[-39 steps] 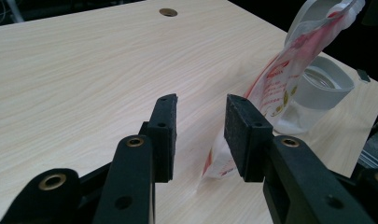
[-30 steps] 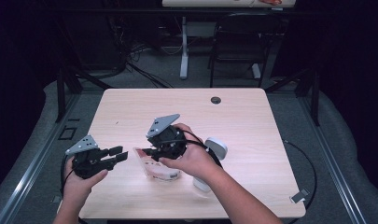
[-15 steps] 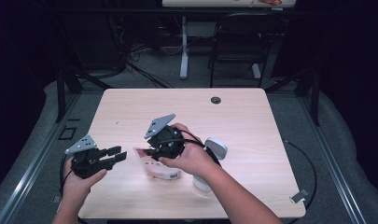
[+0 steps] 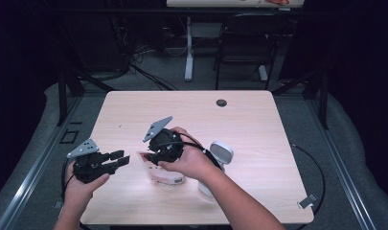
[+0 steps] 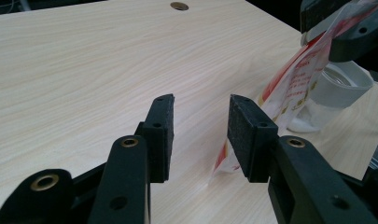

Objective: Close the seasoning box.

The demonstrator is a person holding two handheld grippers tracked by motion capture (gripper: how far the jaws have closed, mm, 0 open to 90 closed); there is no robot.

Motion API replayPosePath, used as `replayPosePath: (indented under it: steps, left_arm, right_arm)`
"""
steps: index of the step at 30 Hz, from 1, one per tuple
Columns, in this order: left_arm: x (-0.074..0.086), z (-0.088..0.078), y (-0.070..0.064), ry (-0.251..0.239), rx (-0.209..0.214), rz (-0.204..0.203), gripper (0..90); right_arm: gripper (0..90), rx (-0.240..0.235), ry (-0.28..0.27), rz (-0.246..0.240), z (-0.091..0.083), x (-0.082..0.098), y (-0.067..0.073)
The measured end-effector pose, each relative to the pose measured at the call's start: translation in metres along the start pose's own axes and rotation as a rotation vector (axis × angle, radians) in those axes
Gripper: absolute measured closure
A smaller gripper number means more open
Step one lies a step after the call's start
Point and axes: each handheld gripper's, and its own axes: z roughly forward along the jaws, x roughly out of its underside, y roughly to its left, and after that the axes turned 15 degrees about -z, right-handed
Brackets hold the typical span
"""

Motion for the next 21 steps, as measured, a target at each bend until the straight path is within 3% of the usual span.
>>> replayPosePath:
  steps: [21]
  left_arm:
    - [0.001, 0.002, 0.000, 0.005, 0.002, -0.005, 61.3]
  right_arm:
    - [76.7, -0.014, 0.061, -0.038, 0.015, -0.005, 0.000]
